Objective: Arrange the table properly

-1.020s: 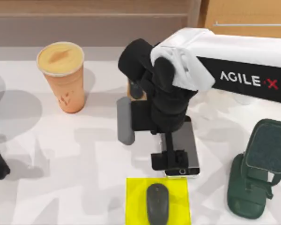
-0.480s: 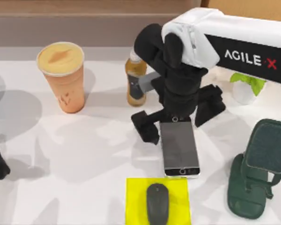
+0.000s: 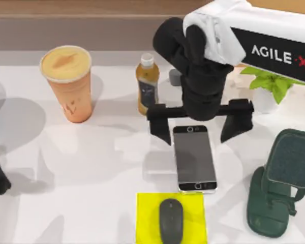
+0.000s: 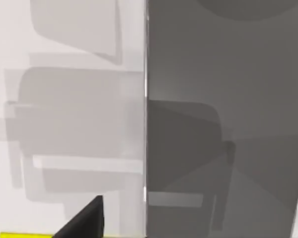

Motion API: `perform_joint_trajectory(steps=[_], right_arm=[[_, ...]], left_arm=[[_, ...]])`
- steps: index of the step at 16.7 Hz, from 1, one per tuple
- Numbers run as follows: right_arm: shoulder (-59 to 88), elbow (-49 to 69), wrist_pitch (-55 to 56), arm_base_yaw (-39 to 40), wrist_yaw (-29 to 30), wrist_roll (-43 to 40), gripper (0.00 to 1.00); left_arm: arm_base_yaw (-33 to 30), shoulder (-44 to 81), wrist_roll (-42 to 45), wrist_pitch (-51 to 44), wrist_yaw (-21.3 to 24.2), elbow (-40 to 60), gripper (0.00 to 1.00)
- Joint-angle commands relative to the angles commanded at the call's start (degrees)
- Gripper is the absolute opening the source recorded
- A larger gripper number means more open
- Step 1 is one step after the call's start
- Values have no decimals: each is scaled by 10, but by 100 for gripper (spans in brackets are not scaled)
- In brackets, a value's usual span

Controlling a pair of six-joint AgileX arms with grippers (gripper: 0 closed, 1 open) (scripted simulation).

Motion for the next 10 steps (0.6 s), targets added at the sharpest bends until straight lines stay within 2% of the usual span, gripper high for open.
perform_joint_trajectory(steps=[6, 10], right_arm=[[4, -6, 9, 2, 0, 0, 100], [21, -47, 68, 1, 0, 2, 100]], left_arm=[[0, 0, 0, 0, 0, 0, 100], [0, 0, 0, 0, 0, 0, 100]])
